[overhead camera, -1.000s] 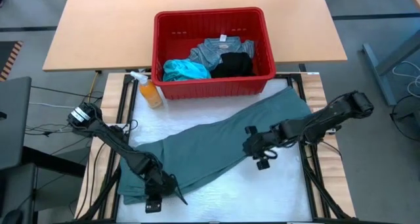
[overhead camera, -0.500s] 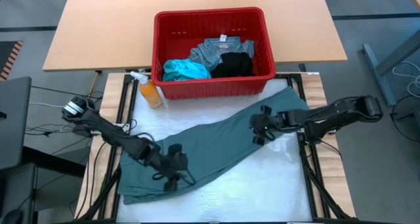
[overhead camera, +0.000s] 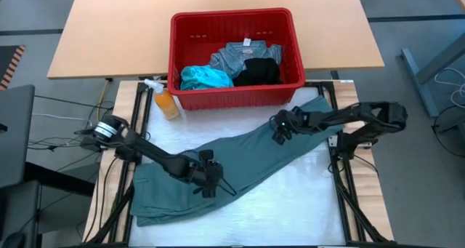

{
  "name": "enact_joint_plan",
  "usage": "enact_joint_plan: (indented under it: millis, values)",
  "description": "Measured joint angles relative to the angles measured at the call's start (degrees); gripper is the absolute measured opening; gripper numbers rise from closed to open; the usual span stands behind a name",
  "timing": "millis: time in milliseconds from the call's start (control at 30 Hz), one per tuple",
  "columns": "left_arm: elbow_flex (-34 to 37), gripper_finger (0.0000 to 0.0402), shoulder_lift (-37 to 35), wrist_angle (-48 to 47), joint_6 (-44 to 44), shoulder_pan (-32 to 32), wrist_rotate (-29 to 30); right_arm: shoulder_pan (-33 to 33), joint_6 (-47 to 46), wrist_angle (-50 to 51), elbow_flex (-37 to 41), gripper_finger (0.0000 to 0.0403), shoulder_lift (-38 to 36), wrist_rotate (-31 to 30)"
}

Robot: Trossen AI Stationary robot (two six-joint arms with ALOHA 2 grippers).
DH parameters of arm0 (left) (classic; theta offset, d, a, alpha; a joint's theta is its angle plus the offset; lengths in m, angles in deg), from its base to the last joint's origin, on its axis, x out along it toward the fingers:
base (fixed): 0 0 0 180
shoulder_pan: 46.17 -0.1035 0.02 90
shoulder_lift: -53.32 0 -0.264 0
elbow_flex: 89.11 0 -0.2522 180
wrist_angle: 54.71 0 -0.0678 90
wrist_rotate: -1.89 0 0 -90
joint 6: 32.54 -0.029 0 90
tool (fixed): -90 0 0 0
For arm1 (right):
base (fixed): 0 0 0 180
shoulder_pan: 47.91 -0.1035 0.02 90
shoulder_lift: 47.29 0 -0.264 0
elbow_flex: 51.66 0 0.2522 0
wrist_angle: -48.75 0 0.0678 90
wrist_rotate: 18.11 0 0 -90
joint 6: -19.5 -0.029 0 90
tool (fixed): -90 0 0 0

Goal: Fold Laundry from Bin
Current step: Fold the gray pants

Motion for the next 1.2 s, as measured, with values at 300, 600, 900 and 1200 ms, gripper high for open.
enact_joint_plan:
  millis: [300, 600, 900, 1200]
  values:
    - [-0.1, 0.013, 2.4, -3.6, 5.2, 0.5, -0.7, 2.7, -1.1, -8.0, 0.0, 0.0132, 4.6, -11.1]
    - [-0.1, 0.013, 2.2, -6.4, 6.1, 1.1, -0.8, -1.6, -3.4, 8.1, -4.8, 0.0132, -7.4, -9.6]
    - [-0.3, 0.013, 2.1, -9.1, 9.3, 1.1, -2.0, -2.1, -15.6, 24.1, -5.3, 0.0132, -15.7, -11.2]
    - [-1.3, 0.013, 0.7, -17.3, 15.4, 3.3, -3.9, 0.1, -20.5, 27.4, -5.2, 0.0132, -8.8, -10.0]
